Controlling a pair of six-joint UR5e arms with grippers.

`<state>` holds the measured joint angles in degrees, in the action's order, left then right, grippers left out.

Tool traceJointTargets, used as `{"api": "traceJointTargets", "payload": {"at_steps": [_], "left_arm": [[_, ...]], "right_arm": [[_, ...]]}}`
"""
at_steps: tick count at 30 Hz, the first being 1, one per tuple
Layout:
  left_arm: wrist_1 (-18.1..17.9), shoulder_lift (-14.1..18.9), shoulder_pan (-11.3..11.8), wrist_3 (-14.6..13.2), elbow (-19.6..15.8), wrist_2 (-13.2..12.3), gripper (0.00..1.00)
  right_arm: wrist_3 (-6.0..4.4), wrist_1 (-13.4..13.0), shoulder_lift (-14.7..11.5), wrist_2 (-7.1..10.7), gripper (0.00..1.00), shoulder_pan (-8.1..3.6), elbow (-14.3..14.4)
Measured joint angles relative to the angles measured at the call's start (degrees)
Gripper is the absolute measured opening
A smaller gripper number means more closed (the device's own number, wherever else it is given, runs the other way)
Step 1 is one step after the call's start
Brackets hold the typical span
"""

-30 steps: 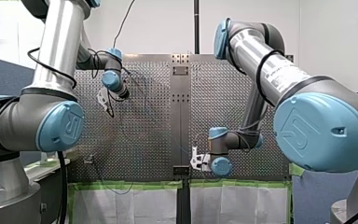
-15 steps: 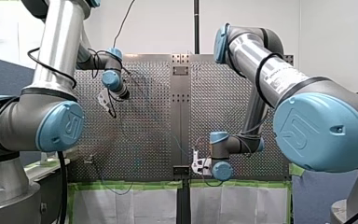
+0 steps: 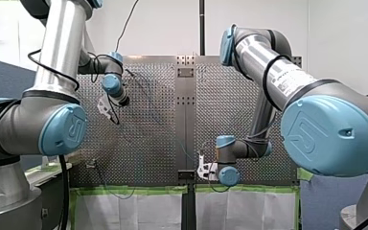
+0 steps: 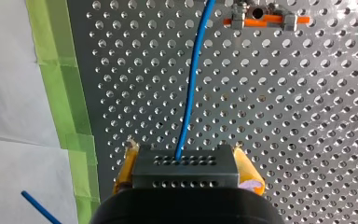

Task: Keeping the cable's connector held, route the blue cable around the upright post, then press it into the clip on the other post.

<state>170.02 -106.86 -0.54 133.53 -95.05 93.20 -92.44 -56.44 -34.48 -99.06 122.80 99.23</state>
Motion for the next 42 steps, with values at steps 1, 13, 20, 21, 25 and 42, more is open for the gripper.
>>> {"api": "traceJointTargets", "payload": {"at_steps": [1,13,20,21,25,42], "left_arm": [[-0.09,0.03,0.19,0.44,0.00,0.17,1.00],[-0.22,2.75,2.58,6.69,-0.03,0.13,1.00],[0.12,3.33,3.63,7.85,-0.08,-0.99,1.00],[0.19,3.43,3.77,7.87,-0.08,-1.01,1.00],[0.21,4.09,4.06,8.08,-0.47,-1.33,1.00],[-2.06,7.60,4.68,10.21,-5.07,-5.36,1.00]], "right_arm": [[0.01,0.00,0.00,0.00,0.00,-0.01,0.00],[0.05,-0.11,0.06,0.01,0.00,-0.03,-0.01],[0.05,-0.10,0.08,0.04,0.00,-0.01,0.01],[0.05,-0.09,0.08,0.05,0.00,0.00,0.01],[0.05,-0.09,0.13,0.06,0.00,0.01,0.01],[0.05,-0.18,0.23,0.09,0.00,0.00,0.01]]}}
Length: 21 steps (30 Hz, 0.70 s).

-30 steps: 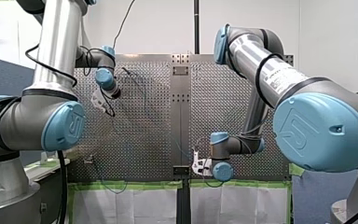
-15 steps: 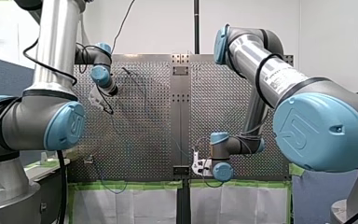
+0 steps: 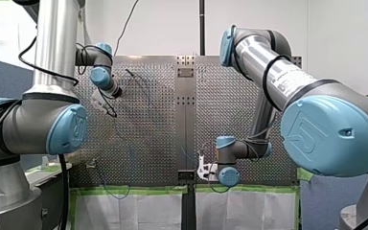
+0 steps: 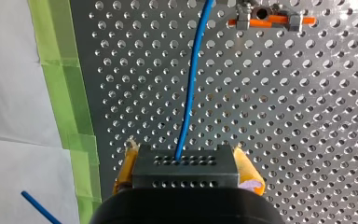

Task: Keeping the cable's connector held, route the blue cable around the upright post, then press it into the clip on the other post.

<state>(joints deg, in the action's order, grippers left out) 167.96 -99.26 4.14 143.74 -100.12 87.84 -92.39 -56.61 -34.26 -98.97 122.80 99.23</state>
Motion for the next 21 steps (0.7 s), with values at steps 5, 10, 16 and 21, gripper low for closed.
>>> {"api": "traceJointTargets", "payload": {"at_steps": [5,10,16,21], "left_arm": [[0.19,0.98,0.11,0.10,-0.03,0.05,1.00],[0.74,1.51,0.28,0.37,-0.32,-0.06,1.00],[-0.03,1.57,0.87,2.48,-2.17,-2.17,1.00],[-2.32,1.59,1.29,5.05,-3.97,-3.82,1.00]], "right_arm": [[0.00,0.00,0.01,0.00,0.00,-0.01,0.02],[0.00,0.00,0.01,0.00,0.00,0.00,0.00],[0.00,-0.06,0.01,0.00,0.00,-0.03,-0.01],[0.00,-0.08,0.02,0.00,0.00,-0.02,-0.02]]}}
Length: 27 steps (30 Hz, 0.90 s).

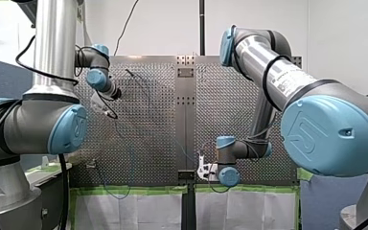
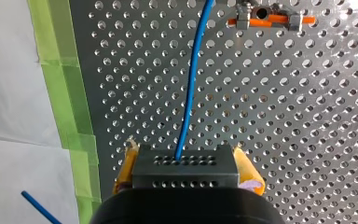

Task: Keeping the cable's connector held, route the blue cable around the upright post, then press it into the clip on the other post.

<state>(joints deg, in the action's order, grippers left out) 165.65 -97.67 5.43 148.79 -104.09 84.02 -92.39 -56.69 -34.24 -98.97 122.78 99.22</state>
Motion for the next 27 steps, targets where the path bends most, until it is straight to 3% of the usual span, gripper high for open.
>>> {"api": "traceJointTargets", "payload": {"at_steps": [6,12,27], "left_arm": [[-0.73,0.59,0.09,3.13,-0.34,-0.39,1.00],[-0.61,1.83,0.13,4.55,-0.37,-0.19,1.00],[1.50,4.06,-0.77,2.83,-1.53,-0.90,1.00]], "right_arm": [[0.00,0.03,0.00,0.00,0.00,0.00,0.00],[0.00,0.07,0.00,0.00,0.00,-0.02,-0.01],[0.00,0.17,0.00,0.00,0.00,-0.03,-0.01]]}}
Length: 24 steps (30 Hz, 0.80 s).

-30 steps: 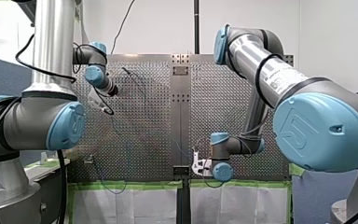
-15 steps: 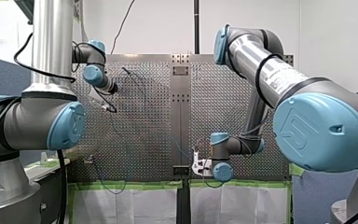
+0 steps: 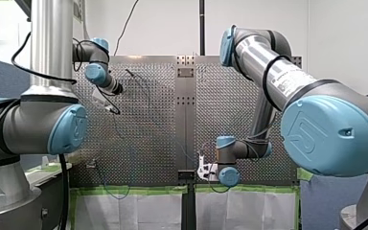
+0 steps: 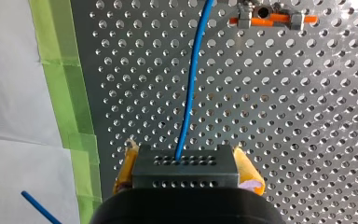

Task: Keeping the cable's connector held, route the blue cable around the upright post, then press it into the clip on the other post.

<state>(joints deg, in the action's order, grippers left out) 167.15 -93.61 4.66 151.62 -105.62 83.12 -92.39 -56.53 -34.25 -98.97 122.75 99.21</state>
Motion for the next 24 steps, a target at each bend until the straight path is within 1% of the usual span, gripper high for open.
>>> {"api": "traceJointTargets", "payload": {"at_steps": [7,14,19,24], "left_arm": [[0.03,1.50,-0.14,-0.93,-1.88,-0.21,1.00],[0.78,4.68,-0.27,-1.73,-2.50,0.08,1.00],[2.97,7.22,-0.38,-3.87,-2.53,0.72,1.00],[5.41,9.68,-0.62,-6.28,-2.55,2.54,1.00]], "right_arm": [[0.00,-0.05,0.00,0.00,0.00,0.00,0.02],[0.00,-0.01,-0.01,0.00,0.00,0.00,0.02],[0.00,0.00,0.00,-0.01,0.00,-0.11,0.00],[0.00,0.00,0.00,0.00,0.00,-0.17,0.02]]}}
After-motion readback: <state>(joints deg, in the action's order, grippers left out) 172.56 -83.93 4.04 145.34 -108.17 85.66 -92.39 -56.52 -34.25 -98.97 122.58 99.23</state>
